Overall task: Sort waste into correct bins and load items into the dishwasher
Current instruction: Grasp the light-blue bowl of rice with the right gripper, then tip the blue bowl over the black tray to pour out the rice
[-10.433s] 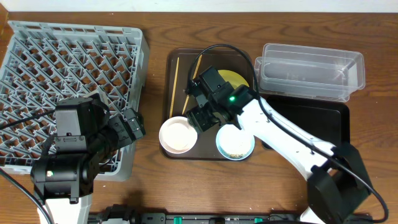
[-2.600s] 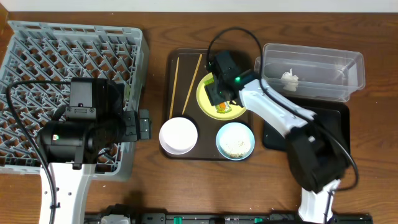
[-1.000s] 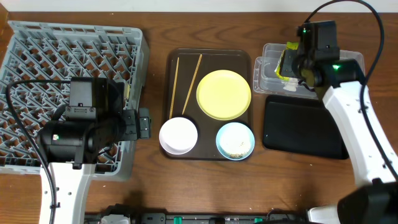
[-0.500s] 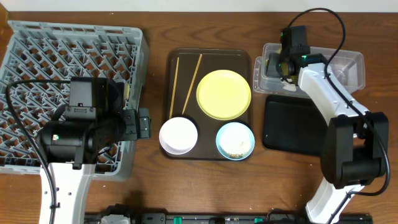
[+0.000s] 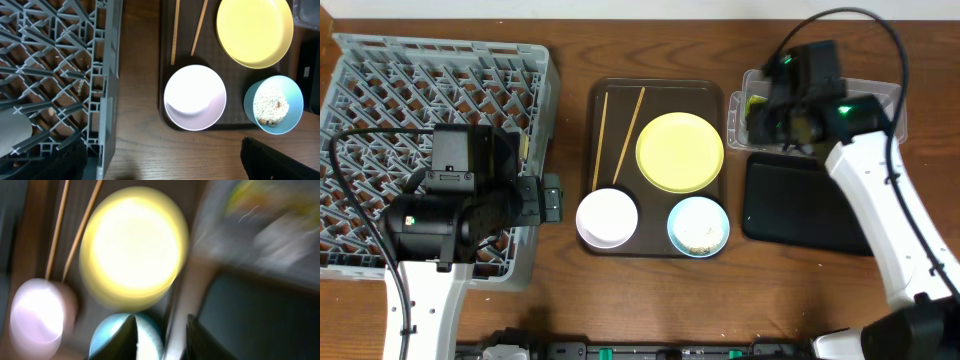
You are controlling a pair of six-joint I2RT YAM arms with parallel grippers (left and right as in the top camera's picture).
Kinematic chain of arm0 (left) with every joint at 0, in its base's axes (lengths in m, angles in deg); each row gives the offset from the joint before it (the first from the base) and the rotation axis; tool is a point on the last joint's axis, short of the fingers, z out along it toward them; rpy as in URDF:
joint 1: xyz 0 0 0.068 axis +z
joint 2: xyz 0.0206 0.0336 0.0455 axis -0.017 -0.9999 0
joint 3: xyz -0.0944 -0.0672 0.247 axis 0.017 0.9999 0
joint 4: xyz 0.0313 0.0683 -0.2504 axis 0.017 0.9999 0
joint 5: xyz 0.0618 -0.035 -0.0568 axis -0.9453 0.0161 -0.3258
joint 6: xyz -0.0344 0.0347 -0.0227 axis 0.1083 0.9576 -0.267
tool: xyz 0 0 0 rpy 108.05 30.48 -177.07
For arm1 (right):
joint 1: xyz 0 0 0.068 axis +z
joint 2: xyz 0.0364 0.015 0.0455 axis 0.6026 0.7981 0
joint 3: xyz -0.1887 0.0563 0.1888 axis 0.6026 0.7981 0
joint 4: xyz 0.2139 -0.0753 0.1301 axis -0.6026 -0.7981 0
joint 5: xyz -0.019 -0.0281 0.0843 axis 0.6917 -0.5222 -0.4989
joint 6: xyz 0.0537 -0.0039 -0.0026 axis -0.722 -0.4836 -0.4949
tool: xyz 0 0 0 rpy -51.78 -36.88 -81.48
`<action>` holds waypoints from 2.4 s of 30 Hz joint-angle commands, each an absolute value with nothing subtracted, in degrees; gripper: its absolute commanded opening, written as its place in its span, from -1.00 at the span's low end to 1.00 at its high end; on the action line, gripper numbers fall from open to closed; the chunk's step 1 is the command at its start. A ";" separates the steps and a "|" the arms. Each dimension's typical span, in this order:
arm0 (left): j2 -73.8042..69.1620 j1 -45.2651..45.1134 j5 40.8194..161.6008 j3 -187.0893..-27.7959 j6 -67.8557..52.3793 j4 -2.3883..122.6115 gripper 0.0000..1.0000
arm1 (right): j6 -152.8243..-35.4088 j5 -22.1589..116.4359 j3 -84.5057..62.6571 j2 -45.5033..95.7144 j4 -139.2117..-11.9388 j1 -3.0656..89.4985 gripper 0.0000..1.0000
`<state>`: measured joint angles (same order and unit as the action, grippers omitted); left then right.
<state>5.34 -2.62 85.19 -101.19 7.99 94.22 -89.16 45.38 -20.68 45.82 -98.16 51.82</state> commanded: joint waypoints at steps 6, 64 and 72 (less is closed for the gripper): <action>5.34 -2.86 84.47 -101.67 8.77 94.20 0.96 | -92.46 42.69 -15.07 49.47 -104.59 71.34 0.00; 5.34 -2.86 84.47 -101.67 8.77 94.20 0.96 | -76.28 -4.13 0.67 42.97 -94.58 29.79 -0.98; 5.34 -2.86 84.47 -101.67 8.77 94.20 0.96 | -67.15 -17.98 11.62 44.48 -84.50 21.15 -0.98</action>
